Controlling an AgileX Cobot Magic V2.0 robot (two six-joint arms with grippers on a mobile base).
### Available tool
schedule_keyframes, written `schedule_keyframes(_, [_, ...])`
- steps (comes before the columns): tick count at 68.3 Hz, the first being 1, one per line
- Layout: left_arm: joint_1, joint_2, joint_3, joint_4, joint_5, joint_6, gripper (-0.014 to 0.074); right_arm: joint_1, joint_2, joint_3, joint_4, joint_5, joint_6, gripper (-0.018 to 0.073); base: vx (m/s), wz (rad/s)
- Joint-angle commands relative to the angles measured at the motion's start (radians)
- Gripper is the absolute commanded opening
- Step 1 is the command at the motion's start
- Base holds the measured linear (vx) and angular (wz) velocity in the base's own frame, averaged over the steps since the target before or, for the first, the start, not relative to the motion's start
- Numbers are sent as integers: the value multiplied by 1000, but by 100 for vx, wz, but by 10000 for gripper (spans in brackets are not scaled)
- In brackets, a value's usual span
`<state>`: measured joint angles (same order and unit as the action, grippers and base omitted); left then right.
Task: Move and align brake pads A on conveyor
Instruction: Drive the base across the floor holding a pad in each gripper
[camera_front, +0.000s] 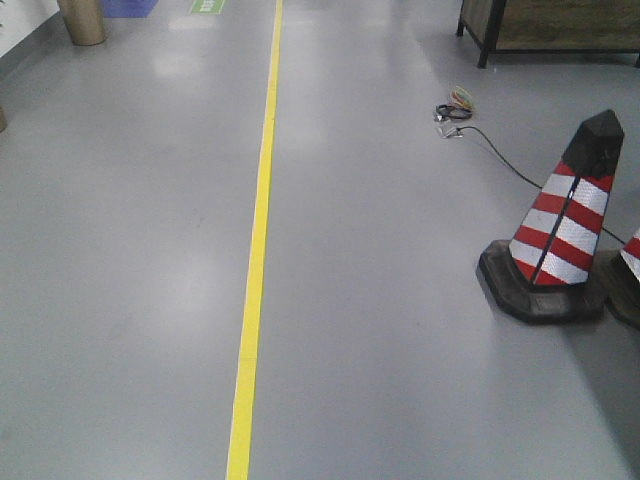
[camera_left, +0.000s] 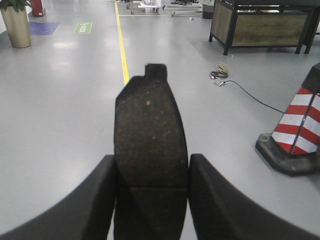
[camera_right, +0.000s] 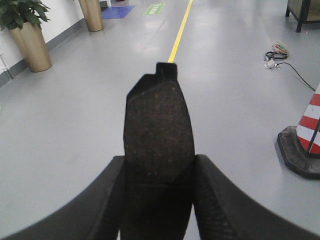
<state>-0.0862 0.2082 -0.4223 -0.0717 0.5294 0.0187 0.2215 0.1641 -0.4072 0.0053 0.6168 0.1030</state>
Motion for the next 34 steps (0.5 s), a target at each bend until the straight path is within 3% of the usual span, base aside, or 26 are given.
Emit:
schedule_keyframes(1, [-4,13,-27,-9,-93,-4,-6,-1,11,-29,-5,-105,-4,-7,64,-8])
schedule_keyframes(34, [-4,12,-27,-9,-92,-4,-6,-1,11,-29,-5,-105,-4,-7,61,-4])
